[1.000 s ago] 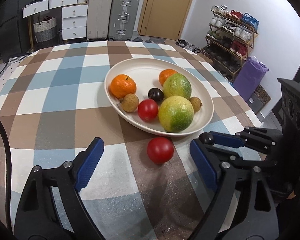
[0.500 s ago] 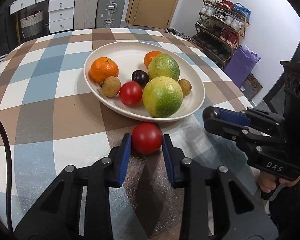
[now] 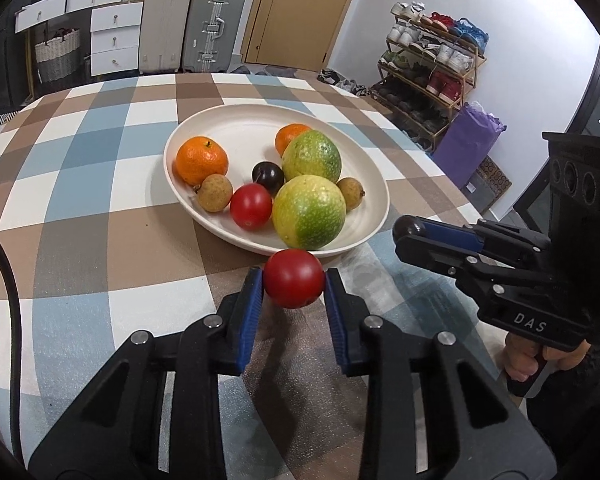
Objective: Organize fruits
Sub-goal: 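Lift the plum and tomato and carry them over the white plate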
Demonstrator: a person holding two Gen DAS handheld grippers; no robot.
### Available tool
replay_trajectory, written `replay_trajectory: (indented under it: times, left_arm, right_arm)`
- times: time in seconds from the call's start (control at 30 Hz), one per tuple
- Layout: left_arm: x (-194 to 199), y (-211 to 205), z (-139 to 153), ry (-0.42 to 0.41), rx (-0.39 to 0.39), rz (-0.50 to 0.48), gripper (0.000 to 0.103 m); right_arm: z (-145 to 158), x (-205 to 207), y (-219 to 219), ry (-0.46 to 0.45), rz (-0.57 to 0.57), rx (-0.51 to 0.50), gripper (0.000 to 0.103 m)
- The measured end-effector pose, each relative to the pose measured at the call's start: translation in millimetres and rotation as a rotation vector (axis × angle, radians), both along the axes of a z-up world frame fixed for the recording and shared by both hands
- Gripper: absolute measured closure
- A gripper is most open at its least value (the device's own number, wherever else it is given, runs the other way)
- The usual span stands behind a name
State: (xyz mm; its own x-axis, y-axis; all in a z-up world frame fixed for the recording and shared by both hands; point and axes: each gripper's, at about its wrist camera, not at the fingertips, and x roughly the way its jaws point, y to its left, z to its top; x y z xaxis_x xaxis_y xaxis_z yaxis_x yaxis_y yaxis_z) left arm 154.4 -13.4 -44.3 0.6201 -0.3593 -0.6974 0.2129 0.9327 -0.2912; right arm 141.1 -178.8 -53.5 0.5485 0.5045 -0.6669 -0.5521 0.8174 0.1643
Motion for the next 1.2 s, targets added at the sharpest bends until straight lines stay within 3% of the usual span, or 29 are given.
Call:
replay_trajectory:
  times: [0.17,0.53,1.2]
  left_arm:
    - [-7.1,5.3,12.5,-0.046,-0.027,0.003,0.075]
    - [0.9,20.0,38.5,-0.126,-0.030,0.105,0.075]
    - [66.1,10.6,48.6,-0.177,0.013,0.151,0.075]
  right_arm:
    - [5.9,2.3,-3.7,-0.016,-0.012,0.006,0.075]
    - [20.7,24.1,-11.6,-0.049,-0.047,0.035,0.075]
    - [21.6,69.9,-10.9,-0.043,-0.106,0.065,0.075]
